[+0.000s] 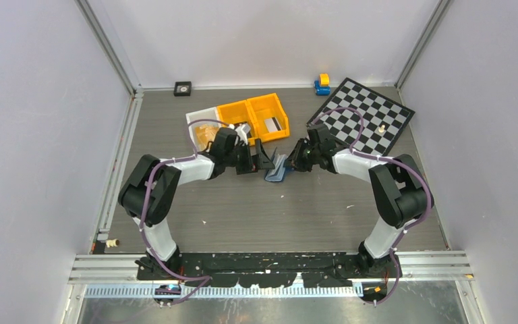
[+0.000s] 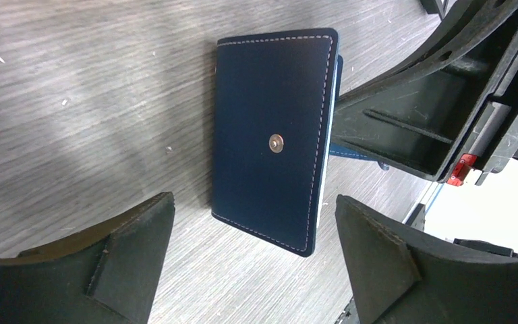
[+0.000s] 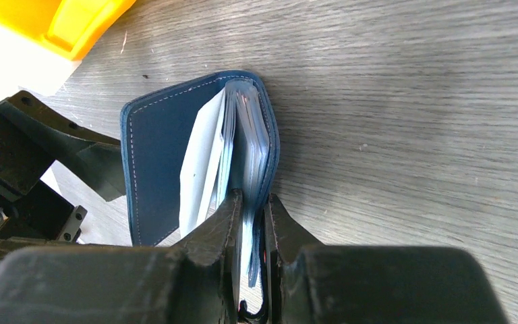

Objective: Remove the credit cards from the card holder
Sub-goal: Pick up the card holder from the center of the board.

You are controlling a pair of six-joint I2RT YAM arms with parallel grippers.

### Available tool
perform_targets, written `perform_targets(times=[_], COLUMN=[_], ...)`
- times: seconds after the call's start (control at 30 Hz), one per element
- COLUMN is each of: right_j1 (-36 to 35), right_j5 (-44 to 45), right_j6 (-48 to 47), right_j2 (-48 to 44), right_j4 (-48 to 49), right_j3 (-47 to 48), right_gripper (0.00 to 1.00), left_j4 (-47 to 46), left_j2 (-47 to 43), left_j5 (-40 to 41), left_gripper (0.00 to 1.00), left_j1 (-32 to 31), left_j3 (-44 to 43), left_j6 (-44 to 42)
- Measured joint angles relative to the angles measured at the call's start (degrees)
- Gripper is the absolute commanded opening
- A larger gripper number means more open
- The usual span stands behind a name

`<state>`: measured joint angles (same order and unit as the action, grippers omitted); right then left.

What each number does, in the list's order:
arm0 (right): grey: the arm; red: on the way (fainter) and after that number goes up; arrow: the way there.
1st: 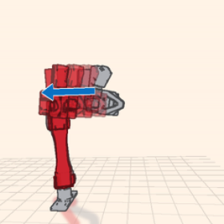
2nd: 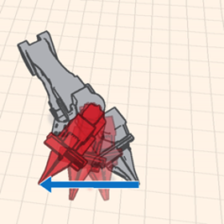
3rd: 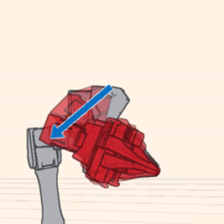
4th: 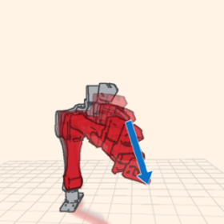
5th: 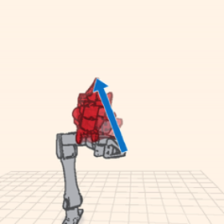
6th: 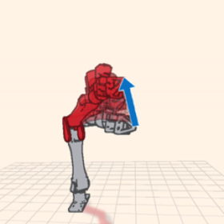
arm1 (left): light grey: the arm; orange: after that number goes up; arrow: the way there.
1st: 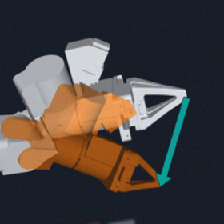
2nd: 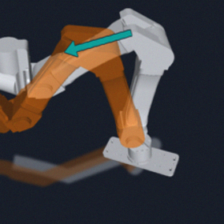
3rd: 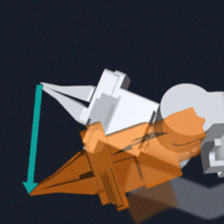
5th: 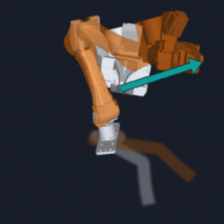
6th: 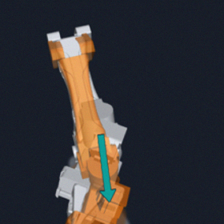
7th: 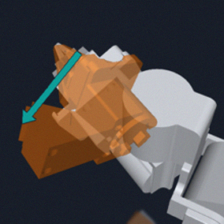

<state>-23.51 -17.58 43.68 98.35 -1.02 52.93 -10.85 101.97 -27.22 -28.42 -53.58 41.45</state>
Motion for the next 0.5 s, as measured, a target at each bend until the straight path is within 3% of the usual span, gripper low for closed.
perform_targets(times=[0.17,0.3,0.5], right_j1=[0.0,0.0,-0.1], right_j5=[0.1,0.1,0.1], right_j6=[-0.3,-0.4,-0.4], right_j2=[-0.2,-0.2,-0.2], right_j4=[-1.0,-1.1,-1.2], right_j3=[0.0,0.0,0.0], right_gripper=[0.10,0.10,0.10], left_j4=[0.5,2.7,5.1], left_j2=[0.0,0.0,1.6], left_j5=[-0.1,0.2,0.2], left_gripper=[1.00,0.93,0.95], left_j1=[-0.9,-1.8,-3.0], left_j3=[-0.1,-1.8,-5.6], left_j6=[-1.4,-3.0,-4.6])
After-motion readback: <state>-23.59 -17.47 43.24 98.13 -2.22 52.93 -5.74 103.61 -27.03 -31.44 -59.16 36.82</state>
